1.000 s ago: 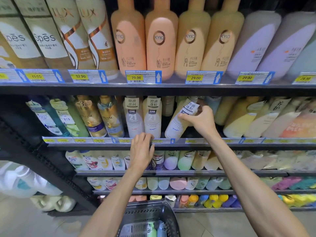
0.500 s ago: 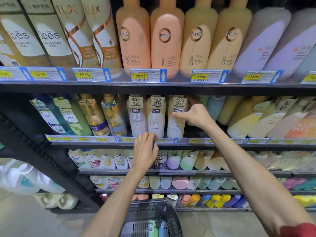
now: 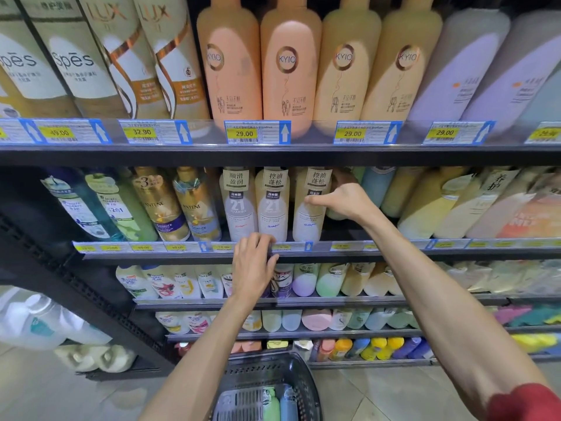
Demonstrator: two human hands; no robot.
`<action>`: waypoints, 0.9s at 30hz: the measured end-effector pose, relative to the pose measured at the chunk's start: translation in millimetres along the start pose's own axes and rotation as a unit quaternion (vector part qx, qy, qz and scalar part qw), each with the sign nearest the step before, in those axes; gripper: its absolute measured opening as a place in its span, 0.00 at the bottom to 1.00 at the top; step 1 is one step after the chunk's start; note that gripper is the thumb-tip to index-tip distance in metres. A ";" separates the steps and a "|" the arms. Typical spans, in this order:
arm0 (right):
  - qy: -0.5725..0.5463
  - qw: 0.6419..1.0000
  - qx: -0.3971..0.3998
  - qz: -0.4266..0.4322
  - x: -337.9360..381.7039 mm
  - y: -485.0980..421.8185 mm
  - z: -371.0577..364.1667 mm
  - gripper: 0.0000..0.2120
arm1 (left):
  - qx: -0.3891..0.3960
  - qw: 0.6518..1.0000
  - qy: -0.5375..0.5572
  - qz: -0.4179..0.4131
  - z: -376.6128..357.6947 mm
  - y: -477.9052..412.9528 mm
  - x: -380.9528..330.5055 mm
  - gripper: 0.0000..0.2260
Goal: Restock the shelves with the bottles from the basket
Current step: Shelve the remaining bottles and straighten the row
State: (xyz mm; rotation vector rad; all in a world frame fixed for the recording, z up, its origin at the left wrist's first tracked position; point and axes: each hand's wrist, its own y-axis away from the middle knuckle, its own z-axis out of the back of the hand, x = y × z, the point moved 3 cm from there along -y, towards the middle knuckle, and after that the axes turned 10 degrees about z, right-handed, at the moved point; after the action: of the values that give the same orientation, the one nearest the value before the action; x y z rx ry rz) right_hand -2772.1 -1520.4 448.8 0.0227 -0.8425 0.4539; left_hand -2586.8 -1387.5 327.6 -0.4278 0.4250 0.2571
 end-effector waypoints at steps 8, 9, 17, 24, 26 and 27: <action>-0.013 1.000 -0.004 0.017 2.9 -0.9 3.5 0.34 | -0.022 1.000 -0.011 -0.014 -2.0 0.8 -1.5 0.13; -0.013 1.000 -0.004 0.013 2.2 -0.9 3.0 0.33 | -0.021 1.000 -0.011 -0.014 -2.4 0.4 -1.2 0.13; -0.032 0.999 0.011 -0.007 1.7 3.7 -1.1 0.29 | 0.005 0.999 -0.024 -0.025 1.4 2.8 0.3 0.15; -0.023 0.998 0.002 -0.051 5.2 10.7 -5.0 0.14 | 0.040 0.998 -0.032 -0.035 9.2 4.0 0.3 0.15; -0.029 0.998 -0.001 -0.048 6.4 12.5 -7.3 0.18 | 0.064 0.996 -0.041 -0.041 11.7 2.1 1.4 0.16; -0.029 0.999 -0.005 -0.038 7.9 14.0 -8.6 0.18 | 0.078 0.995 -0.043 -0.042 13.5 1.1 1.5 0.16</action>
State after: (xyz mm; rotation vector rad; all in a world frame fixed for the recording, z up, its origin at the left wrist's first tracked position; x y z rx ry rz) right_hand -2767.0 -1503.0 446.6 0.0583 -0.8987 0.3798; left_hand -2581.2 -1380.2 337.6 -0.2791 0.3382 0.1579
